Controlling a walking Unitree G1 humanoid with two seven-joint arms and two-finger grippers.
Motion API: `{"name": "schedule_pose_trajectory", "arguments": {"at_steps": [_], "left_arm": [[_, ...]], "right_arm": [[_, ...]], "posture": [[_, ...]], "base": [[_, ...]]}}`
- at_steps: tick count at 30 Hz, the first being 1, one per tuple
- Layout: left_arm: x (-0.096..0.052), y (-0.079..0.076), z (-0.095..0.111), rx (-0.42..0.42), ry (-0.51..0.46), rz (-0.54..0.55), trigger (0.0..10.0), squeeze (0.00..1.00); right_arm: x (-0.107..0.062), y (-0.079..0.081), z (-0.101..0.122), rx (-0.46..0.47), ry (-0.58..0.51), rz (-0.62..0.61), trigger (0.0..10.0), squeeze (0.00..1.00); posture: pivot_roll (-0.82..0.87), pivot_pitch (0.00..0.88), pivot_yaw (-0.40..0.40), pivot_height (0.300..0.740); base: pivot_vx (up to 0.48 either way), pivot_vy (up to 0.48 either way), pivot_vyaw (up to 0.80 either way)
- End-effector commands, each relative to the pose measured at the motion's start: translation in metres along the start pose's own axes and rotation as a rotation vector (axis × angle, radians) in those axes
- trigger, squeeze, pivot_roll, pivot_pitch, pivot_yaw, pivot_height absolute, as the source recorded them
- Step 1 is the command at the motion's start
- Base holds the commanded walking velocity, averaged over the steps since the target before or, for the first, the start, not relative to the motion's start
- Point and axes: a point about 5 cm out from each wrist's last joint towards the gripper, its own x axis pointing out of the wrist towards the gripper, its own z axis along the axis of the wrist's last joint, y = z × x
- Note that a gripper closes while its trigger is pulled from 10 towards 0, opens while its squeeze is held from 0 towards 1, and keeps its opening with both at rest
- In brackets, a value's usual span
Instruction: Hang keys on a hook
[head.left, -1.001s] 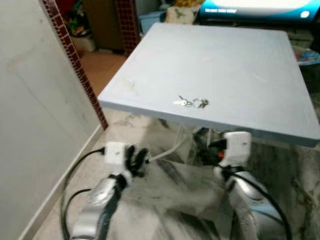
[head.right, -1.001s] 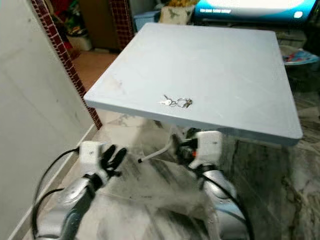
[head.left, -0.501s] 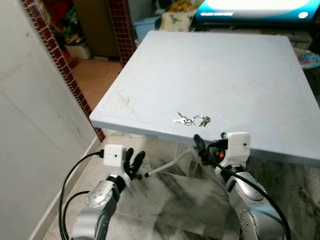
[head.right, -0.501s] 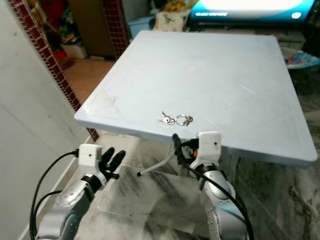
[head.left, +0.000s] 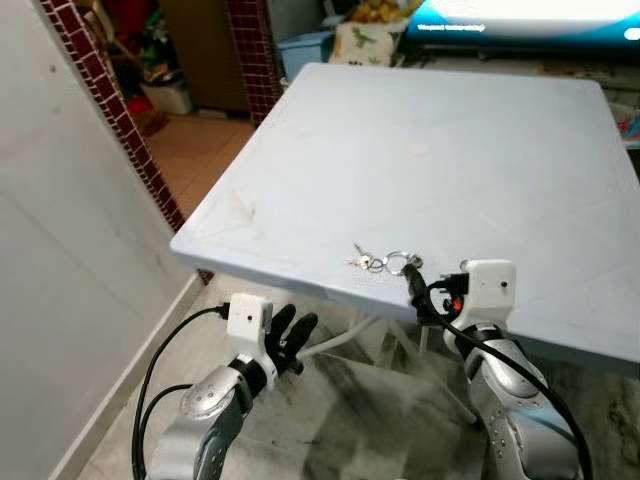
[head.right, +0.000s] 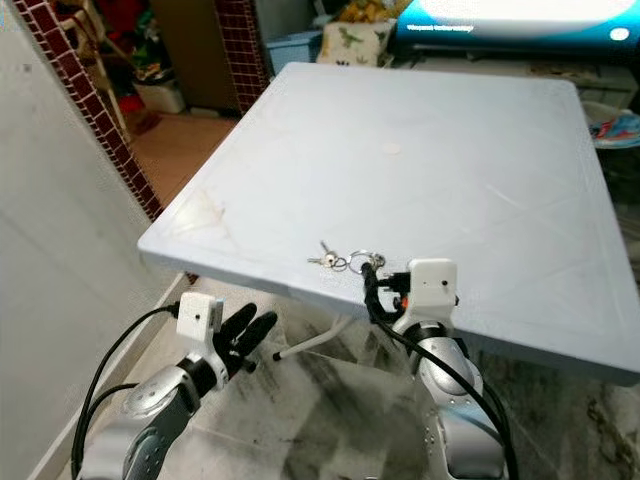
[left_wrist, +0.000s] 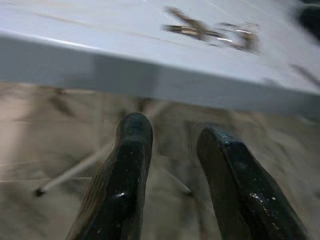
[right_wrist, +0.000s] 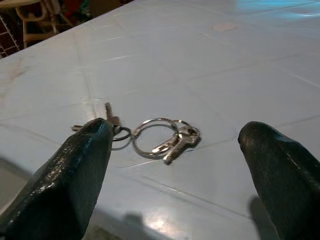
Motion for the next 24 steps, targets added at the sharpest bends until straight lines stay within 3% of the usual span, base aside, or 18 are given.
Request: {"name": "schedule_pose_trajectory", "arguments": {"at_steps": [1, 9, 18, 24], "left_arm": [[-0.001, -0.008, 0.003, -0.002, 0.002, -0.068, 10.0, 0.0], [0.0, -0.006, 0.009, 0.015, -0.009, -0.067, 10.0, 0.0], [0.005, -0.007, 0.018, 0.025, -0.04, -0.062, 10.0, 0.0], [0.006, -0.008, 0.019, 0.029, -0.041, -0.065, 10.0, 0.0]], "right_arm": [[-0.001, -0.001, 0.001, -0.004, -0.001, -0.011, 10.0, 0.0], [0.003, -0.003, 0.0, -0.014, 0.01, -0.013, 10.0, 0.0], [0.024, -0.018, -0.002, -0.027, 0.055, -0.021, 10.0, 0.0], [0.032, -0.019, -0.004, -0.02, 0.072, -0.009, 10.0, 0.0]], "posture": [[-0.13, 0.099, 0.09, 0.74], [-0.12, 0.1, 0.09, 0.74], [-0.11, 0.106, 0.098, 0.74], [-0.11, 0.108, 0.099, 0.74]], "base": [[0.0, 0.0, 0.0], [0.0, 0.0, 0.0], [0.0, 0.0, 0.0], [0.0, 0.0, 0.0]]}}
